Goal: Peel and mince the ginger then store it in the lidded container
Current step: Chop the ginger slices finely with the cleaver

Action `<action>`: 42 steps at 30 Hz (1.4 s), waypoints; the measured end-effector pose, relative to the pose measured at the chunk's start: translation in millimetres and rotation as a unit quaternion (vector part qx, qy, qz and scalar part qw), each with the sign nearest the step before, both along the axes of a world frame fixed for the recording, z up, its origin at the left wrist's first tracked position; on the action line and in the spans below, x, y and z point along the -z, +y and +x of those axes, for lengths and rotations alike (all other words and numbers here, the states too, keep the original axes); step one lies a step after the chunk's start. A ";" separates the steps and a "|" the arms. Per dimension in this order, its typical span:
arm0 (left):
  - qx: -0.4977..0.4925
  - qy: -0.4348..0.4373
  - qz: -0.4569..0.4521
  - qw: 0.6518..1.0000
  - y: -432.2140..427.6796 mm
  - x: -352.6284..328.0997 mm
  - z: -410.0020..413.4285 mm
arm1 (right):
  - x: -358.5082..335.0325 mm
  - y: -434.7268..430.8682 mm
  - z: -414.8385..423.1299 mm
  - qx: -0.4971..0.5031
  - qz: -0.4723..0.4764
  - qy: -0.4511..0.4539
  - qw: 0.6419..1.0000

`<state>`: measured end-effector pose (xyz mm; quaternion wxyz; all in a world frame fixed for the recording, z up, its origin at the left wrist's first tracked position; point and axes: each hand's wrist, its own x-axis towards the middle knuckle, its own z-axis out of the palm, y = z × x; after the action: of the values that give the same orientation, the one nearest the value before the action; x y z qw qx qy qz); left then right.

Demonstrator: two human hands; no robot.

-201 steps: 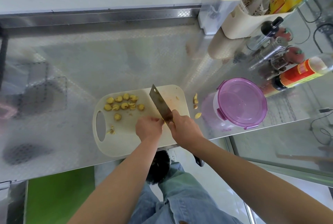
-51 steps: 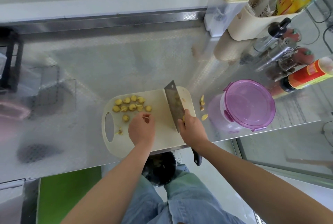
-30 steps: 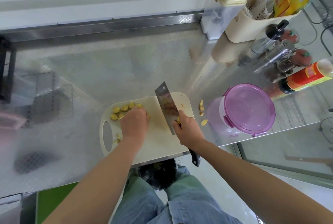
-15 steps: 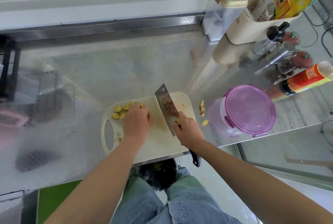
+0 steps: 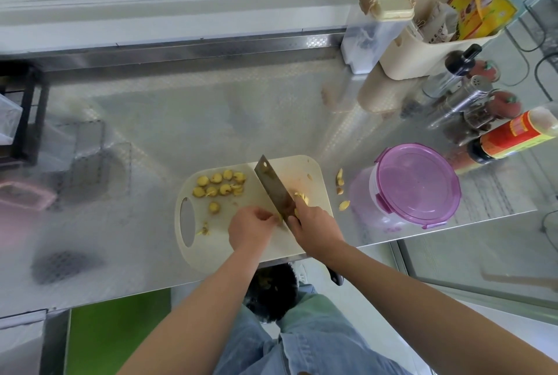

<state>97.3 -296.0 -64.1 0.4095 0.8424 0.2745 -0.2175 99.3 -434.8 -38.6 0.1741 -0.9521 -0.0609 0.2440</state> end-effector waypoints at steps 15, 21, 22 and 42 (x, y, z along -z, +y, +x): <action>-0.069 -0.006 0.001 0.998 -9.6 5.7 -1.9 | -11.9 5.2 0.0 -0.029 -0.025 -0.011 0.999; -0.071 -0.011 -0.004 0.997 -9.2 8.1 -1.2 | -9.0 3.2 -6.4 -0.020 -0.031 -0.021 0.999; -0.069 -0.013 -0.004 0.997 -9.1 8.4 -1.0 | -9.3 3.5 -6.5 -0.021 -0.033 -0.020 0.999; -0.062 -0.001 -0.024 0.998 -7.0 6.2 0.4 | -5.4 17.7 2.3 0.035 -0.001 -0.012 0.999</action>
<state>97.7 -303.0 -70.3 0.4422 0.8141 0.3206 -0.1975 101.6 -417.1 -33.2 0.1803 -0.9566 -0.0296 0.2268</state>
